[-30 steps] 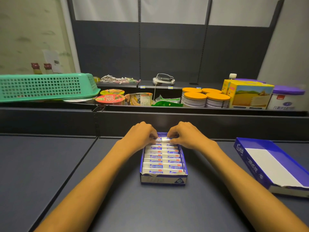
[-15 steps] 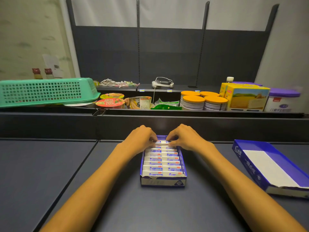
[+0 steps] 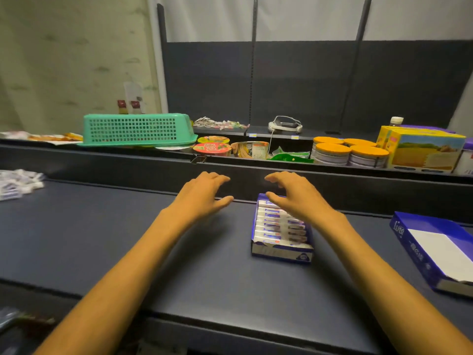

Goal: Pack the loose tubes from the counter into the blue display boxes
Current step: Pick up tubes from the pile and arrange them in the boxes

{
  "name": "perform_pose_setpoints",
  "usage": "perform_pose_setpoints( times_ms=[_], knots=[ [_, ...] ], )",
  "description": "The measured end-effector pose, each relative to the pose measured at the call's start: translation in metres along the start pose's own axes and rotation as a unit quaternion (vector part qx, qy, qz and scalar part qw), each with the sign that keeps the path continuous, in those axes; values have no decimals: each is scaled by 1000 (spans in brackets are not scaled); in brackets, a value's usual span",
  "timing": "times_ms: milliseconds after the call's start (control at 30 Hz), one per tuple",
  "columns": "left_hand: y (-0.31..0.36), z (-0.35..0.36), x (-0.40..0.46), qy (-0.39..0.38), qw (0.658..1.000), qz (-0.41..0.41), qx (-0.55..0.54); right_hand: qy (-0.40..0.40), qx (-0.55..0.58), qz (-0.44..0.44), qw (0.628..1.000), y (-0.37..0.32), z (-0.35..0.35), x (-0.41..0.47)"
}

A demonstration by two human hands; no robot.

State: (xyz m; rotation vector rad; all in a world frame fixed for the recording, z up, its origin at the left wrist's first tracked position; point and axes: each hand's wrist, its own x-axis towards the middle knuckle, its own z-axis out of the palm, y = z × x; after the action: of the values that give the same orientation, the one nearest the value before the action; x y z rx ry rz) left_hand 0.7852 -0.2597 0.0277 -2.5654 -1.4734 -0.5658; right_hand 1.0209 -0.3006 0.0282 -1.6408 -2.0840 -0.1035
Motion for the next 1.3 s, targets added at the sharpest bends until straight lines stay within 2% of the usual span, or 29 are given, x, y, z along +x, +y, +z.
perform_pose_setpoints(
  times_ms=[267,667,867,1033,1300],
  knots=[
    [-90,-35,-94,14,996,-78,40,-26,-22,-91,995,-121,41,10],
    [-310,-112,-284,3,980,-180,84,-55,2,-177,983,-380,154,43],
    [-398,-137,-340,-2,972,-218,86,-64,-5,-199,978,-484,192,77],
    [-463,-142,-358,-7,969,-232,86,-75,-10,-209,975,-537,226,111],
    [-565,-139,-341,-13,969,-234,71,-77,-11,-181,980,-570,277,183]
  ],
)
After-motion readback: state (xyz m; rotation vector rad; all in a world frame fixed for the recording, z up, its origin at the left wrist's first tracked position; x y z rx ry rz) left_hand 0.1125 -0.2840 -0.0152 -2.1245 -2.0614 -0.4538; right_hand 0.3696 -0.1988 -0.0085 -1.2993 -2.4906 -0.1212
